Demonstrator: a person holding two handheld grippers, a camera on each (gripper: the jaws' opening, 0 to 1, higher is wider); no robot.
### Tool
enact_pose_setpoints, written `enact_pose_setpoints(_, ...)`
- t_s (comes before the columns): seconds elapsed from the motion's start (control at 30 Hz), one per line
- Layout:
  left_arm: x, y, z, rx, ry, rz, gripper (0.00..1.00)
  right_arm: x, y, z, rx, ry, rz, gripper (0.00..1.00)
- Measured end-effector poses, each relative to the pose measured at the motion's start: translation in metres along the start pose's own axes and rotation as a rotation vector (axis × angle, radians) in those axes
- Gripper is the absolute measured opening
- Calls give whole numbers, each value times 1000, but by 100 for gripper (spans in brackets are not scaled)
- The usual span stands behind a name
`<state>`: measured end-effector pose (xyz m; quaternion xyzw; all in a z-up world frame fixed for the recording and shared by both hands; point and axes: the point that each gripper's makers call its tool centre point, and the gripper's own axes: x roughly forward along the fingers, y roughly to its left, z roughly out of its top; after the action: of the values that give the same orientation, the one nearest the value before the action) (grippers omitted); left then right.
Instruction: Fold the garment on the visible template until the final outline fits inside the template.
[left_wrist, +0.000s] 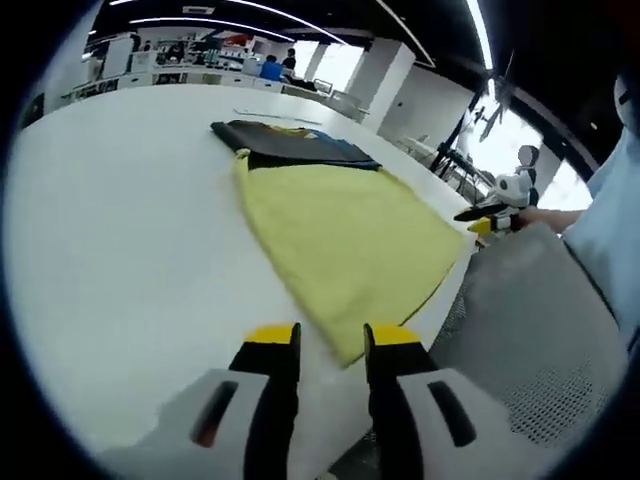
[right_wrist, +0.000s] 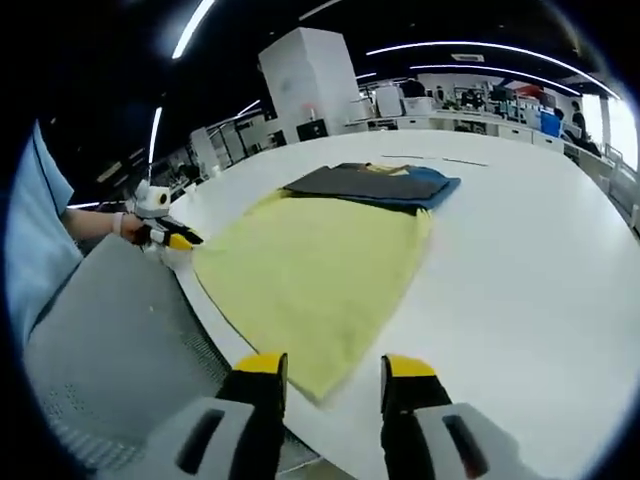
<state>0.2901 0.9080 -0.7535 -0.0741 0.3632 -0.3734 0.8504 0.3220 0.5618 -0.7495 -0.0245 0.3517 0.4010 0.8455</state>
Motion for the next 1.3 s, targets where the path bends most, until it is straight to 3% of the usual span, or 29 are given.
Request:
enact_pose_setpoints(0.3, -2, 1, 0, -20, 3, 7, 14, -2, 3, -12, 45, 26, 18, 23)
enact_pose_setpoints(0.7, 1, 2, -5, -73, 5, 16, 2, 3, 5, -22, 79, 39, 35, 13)
enact_pose_setpoints(0.8, 0, -3, -7, -69, 15, -11, 0, 4, 3, -22, 72, 43, 19, 6)
enact_pose_setpoints(0.87, -3, -4, -2, -76, -8, -20, 0, 4, 3, -21, 67, 40, 17, 0)
enact_pose_setpoints(1.1, -7, -8, 4, -105, -2, -41, 0, -1, 4, -15, 98, 40, 24, 0)
enact_pose_setpoints(1.3, -12, -18, 7, -106, 12, -79, 0, -15, 6, -5, 175, 8, 32, 0)
